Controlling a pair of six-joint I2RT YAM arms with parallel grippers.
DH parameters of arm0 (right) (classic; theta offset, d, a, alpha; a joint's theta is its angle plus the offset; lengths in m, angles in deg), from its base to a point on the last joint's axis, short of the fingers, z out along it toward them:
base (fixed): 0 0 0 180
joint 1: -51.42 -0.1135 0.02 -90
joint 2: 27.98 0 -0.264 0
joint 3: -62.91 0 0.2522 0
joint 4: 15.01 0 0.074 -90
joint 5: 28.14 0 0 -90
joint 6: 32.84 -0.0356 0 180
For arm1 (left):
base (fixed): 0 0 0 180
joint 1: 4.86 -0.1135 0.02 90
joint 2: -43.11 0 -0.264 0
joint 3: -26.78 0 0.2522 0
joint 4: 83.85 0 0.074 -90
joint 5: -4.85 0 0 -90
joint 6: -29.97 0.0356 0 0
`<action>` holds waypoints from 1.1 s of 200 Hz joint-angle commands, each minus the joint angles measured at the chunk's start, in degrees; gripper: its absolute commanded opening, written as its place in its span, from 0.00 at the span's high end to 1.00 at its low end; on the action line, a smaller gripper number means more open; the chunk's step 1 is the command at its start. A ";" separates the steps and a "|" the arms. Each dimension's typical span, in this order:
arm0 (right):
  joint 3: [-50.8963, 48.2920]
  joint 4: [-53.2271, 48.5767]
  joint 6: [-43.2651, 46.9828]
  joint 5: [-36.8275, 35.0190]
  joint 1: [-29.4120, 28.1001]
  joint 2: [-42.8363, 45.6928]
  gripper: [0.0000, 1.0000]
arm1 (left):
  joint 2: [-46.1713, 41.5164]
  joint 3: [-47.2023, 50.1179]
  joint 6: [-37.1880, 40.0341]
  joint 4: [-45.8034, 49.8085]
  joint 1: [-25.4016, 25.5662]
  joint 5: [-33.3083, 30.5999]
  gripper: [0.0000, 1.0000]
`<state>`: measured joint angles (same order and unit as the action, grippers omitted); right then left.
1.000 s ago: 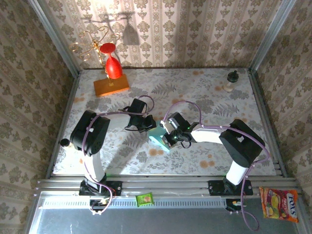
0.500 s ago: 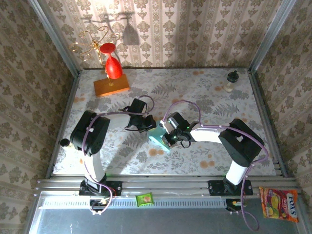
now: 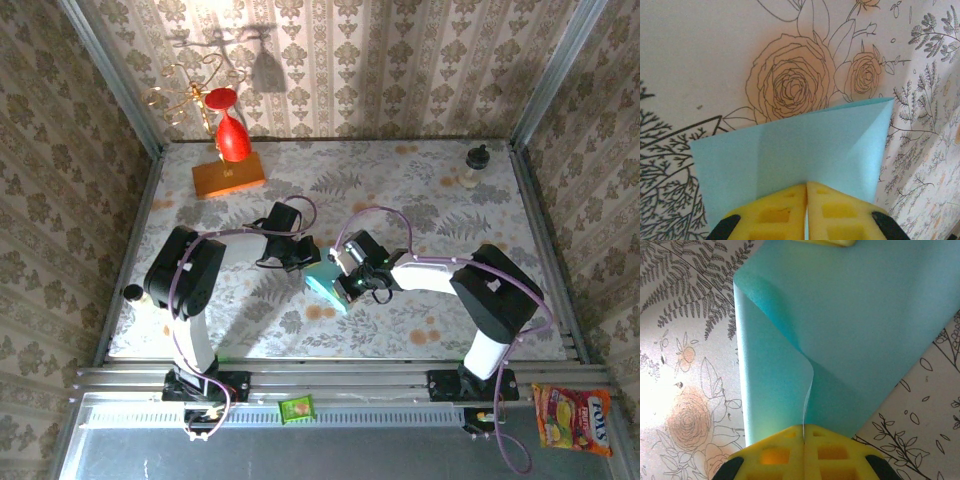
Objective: Fold a paper plane with a square sheet of paper (pick it up from the middle)
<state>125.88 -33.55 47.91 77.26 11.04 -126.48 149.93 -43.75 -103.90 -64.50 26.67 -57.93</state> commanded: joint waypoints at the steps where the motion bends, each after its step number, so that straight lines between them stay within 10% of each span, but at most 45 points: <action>1: 1.05 -1.56 -0.59 0.35 0.31 0.93 0.93 | 2.42 -0.14 1.23 3.10 0.55 -0.77 0.90; 220: 2.36 -2.51 -0.44 -1.33 0.48 -2.53 0.93 | 2.43 0.17 1.05 2.77 0.64 -0.50 0.90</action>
<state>126.89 -34.42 47.91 77.00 11.30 -127.44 150.17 -44.02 -103.90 -64.48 26.67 -57.49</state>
